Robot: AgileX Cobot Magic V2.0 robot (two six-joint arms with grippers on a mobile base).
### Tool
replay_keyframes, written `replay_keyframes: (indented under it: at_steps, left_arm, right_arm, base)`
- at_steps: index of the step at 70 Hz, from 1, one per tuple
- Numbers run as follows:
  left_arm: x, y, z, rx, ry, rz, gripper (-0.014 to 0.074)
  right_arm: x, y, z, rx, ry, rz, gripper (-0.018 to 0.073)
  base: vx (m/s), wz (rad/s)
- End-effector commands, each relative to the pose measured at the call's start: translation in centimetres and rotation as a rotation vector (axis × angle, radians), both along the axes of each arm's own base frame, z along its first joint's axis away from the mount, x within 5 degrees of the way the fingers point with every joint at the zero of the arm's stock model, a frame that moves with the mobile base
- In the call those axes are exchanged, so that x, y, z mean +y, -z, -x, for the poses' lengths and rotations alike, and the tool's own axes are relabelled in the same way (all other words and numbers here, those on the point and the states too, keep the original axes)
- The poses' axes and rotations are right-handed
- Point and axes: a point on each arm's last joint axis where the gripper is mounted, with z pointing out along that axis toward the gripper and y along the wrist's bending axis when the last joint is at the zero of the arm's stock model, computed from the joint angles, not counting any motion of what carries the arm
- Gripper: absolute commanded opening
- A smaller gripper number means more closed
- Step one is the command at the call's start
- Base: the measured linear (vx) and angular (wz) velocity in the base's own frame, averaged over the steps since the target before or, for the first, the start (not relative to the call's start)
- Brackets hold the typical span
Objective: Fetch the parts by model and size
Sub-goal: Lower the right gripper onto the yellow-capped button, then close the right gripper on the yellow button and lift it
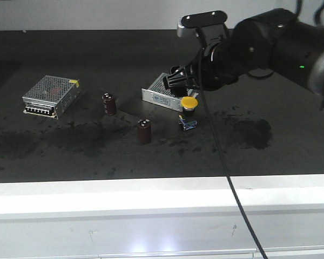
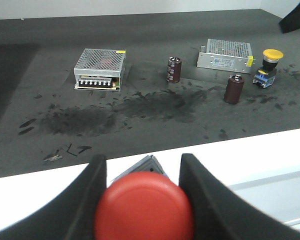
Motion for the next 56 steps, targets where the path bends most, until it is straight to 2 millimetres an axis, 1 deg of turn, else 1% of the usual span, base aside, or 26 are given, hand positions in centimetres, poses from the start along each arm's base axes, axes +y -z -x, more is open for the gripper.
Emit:
replay_keyframes:
  at_steps: [1, 10, 14, 22, 30, 50, 56]
  left_arm:
    - [-0.1, -1.4, -0.2, -0.091, 0.016, 0.016, -0.0007]
    - [-0.1, -1.4, -0.2, -0.091, 0.016, 0.016, -0.0007]
    - [-0.1, -1.4, -0.2, -0.091, 0.016, 0.016, -0.0007]
    - [-0.1, -1.4, -0.2, -0.091, 0.016, 0.016, -0.0007]
    - [-0.1, -1.4, -0.2, -0.091, 0.016, 0.016, -0.0007]
    - [-0.1, -1.4, -0.2, -0.091, 0.016, 0.016, -0.0007]
    - [-0.1, -1.4, -0.2, -0.091, 0.016, 0.016, -0.0007]
  right_arm:
    - [0.0, -2.2, -0.6, -0.075, 0.006, -0.013, 0.0612]
    - [0.0, -1.2, -1.8, -0.049, 0.019, -0.004, 0.0604]
    - [-0.3, -0.7, -2.2, -0.038, 0.031, 0.0, 0.0601]
    - [-0.4, 0.3, -2.7, -0.014, 0.039, 0.004, 0.0595]
    - [-0.1, 0.8, -2.8, 0.006, 0.037, -0.017, 0.0588]
    - [0.2, 2.5, -3.5, 0.036, 0.018, 0.004, 0.0588]
    - [0.3, 3.0, -3.7, 0.048, 0.018, 0.009, 0.0576]
  base:
    - [0.0, 0.0]
    - [0.0, 0.0]
    - [0.0, 0.0]
    - [0.0, 0.0]
    - [0.0, 0.0]
    - [0.0, 0.0]
    - [0.0, 0.0]
